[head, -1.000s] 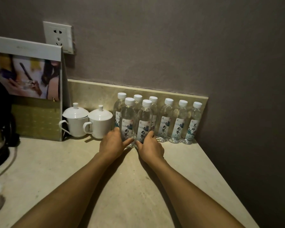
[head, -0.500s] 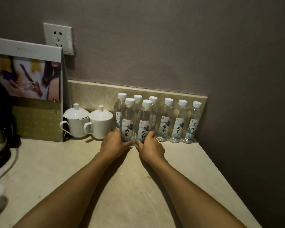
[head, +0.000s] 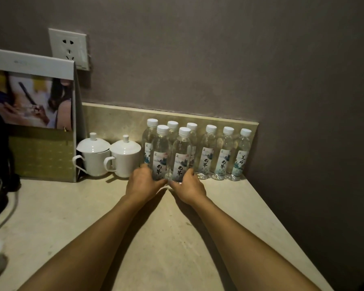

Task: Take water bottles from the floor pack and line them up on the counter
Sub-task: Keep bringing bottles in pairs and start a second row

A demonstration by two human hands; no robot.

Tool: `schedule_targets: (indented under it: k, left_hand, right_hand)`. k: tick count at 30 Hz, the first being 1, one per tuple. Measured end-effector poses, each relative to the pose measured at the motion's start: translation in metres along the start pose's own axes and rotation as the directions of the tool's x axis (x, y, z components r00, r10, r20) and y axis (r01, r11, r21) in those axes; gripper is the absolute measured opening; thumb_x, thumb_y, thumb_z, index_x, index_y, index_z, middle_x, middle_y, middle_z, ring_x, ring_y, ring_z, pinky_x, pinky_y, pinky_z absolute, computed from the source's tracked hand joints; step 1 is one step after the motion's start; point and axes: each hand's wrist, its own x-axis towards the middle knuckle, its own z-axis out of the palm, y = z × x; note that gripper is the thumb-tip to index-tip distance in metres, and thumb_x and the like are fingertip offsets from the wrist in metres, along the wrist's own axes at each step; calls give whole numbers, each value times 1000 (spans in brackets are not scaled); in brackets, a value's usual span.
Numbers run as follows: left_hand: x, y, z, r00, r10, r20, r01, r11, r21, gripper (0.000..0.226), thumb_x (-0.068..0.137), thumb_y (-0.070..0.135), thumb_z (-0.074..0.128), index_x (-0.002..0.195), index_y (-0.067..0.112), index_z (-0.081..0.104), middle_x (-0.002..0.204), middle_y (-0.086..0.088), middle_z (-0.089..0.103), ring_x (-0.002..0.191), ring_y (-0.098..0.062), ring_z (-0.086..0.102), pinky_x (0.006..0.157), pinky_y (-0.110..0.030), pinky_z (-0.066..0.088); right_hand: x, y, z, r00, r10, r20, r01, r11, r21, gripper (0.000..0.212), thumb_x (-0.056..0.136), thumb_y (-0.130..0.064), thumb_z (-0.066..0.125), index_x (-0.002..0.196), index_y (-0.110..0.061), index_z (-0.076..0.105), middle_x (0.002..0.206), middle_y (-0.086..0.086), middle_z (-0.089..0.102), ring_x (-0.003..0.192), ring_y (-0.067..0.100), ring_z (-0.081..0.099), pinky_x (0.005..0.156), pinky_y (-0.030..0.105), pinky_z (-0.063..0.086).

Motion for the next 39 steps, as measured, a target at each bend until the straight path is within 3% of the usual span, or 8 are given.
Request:
schedule_targets:
  k: [3,8,16,20,24,29,33,39]
  left_hand:
    - [-4,4,-5,998,-50,-37,50,999,-7,61,72,42,81,116,10,52,110,-6,64,101,-24,64,72,-31,52]
    - [-18,11,-15,991,-12,-132,15,1000,22,60,76,49,76,116,15,47,103,0,58,96,-22,61,72,-35,53]
    - [-40,50,-12,984,171,-46,-169,985,47,22,91,42,61,91,20,57,77,4,61,69,-12,62,68,-38,58]
    - [-54,89,3,971,238,-8,-238,971,22,15,96,37,55,92,23,58,77,5,61,71,-9,60,69,-34,56]
    - [-77,142,29,954,298,14,-299,954,13,20,96,39,54,92,20,59,82,3,62,74,-12,58,62,-30,48]
    - [-123,221,81,929,366,46,-367,930,13,22,96,38,51,95,19,63,88,0,66,80,-17,61,71,-35,54]
    - [-167,294,132,905,411,106,-413,911,-12,19,96,36,50,94,20,60,93,-4,68,86,-25,64,71,-36,52]
    - [-233,381,205,862,465,202,-452,885,-109,24,93,40,49,103,22,61,102,-7,69,94,-31,65,82,-43,54]
  right_hand:
    - [-1,2,-4,1000,4,5,-4,998,65,79,86,-52,63,142,-8,29,145,13,42,129,33,47,99,43,45]
    - [-10,7,-5,999,-9,-51,13,997,71,54,91,-36,61,133,-11,40,135,11,50,122,31,51,95,39,44]
    - [-27,15,-31,975,-25,-220,60,986,152,28,92,-24,56,118,-13,57,115,7,64,104,25,60,88,37,50]
    - [-41,39,-71,953,-23,-301,89,974,206,18,94,-21,56,110,-15,60,107,4,64,96,20,60,80,33,52]
    - [-61,83,-118,930,0,-367,87,972,219,17,93,-18,55,108,-13,62,104,4,65,92,18,59,78,30,47]
    - [-96,162,-183,895,49,-444,54,975,217,21,92,-18,57,110,-10,64,103,7,68,99,22,62,91,36,50]
    - [-130,240,-240,855,123,-504,-9,975,221,18,92,-22,59,107,-13,65,98,4,68,97,21,63,82,27,46]
    - [-179,343,-309,790,213,-575,-83,966,243,17,90,-22,60,102,-13,67,94,5,72,96,22,63,84,27,46]
